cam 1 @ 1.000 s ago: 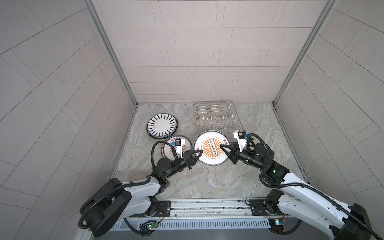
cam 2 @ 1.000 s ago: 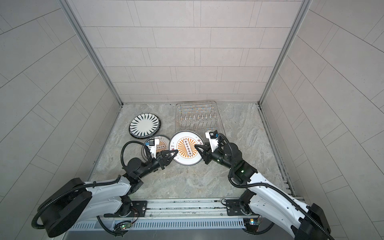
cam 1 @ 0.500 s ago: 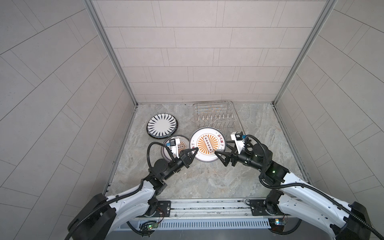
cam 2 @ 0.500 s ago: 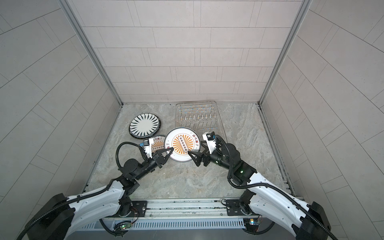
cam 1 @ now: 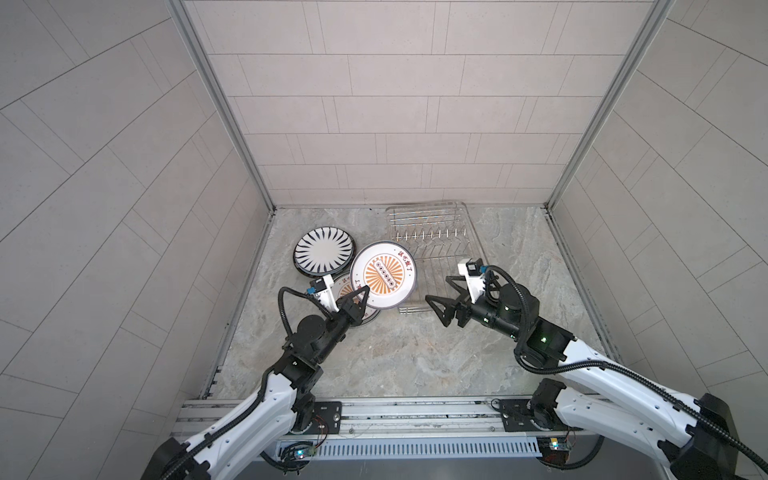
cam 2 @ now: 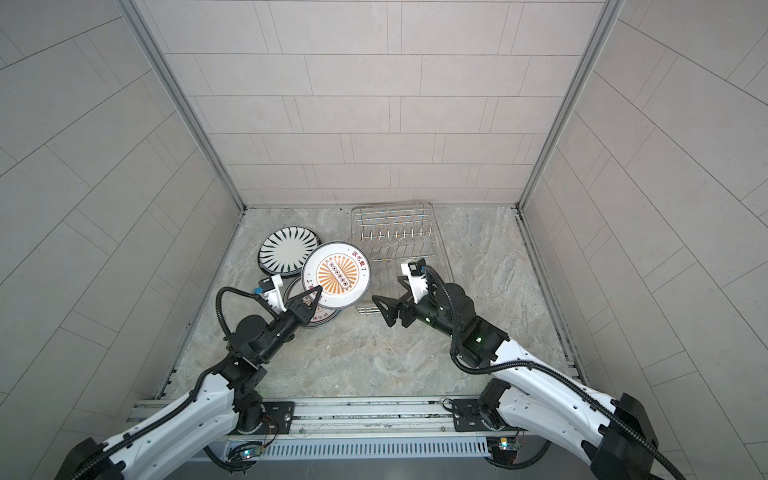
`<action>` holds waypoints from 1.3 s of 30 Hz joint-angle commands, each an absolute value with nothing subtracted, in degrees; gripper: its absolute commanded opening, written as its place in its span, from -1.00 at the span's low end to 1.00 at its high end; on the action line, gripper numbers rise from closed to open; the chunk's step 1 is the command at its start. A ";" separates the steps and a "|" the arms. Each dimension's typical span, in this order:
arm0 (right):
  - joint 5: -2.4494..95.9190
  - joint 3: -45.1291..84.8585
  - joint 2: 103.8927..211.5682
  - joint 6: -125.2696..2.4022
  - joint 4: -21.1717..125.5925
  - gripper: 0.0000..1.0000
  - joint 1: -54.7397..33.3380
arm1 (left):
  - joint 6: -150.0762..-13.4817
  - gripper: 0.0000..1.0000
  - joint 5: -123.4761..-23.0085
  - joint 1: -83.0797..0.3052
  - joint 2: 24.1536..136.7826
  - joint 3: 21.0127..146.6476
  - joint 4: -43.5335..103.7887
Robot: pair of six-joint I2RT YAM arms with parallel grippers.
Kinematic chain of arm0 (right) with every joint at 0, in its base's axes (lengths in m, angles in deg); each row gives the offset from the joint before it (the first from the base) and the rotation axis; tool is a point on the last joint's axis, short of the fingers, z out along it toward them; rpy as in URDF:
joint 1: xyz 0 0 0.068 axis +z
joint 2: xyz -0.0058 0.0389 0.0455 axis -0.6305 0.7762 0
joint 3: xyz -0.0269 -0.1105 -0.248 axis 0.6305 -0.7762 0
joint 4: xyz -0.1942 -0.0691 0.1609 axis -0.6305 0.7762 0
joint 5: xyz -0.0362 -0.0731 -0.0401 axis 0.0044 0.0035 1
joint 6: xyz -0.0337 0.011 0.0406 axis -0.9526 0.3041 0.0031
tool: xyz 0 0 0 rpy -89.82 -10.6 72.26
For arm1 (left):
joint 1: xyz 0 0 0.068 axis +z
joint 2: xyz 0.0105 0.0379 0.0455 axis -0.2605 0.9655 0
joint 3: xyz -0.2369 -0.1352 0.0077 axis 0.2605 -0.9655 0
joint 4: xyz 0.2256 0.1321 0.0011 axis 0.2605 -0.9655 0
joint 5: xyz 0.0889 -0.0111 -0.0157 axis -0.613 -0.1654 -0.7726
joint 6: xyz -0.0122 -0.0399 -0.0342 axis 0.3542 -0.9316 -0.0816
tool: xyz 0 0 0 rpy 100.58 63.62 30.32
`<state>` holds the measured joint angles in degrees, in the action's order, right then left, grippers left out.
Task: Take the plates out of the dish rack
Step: 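Lower the sunburst plate onto the sunburst stack with the left gripper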
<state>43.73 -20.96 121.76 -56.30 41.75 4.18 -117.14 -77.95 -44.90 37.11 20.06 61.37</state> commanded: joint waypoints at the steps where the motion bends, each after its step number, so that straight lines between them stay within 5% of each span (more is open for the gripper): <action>1: 47.28 -17.16 125.05 -58.16 41.56 0.99 5.09 | -120.75 -1.00 -78.23 -41.44 35.92 21.50 61.20; 9: 51.48 -6.15 138.17 -63.27 45.94 0.99 10.91 | -126.94 -1.00 -75.76 -31.96 39.94 20.39 61.30; 24: 51.01 13.76 161.95 -66.29 54.26 0.99 15.13 | -129.17 -1.00 -77.49 -28.81 44.61 20.71 54.78; 39: 53.00 19.21 171.14 -63.58 53.00 0.99 15.58 | -132.37 -1.00 -77.81 -26.87 48.51 21.83 47.20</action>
<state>50.70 18.93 170.90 -64.76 53.71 15.29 -130.71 -76.88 -27.57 49.11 20.06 46.97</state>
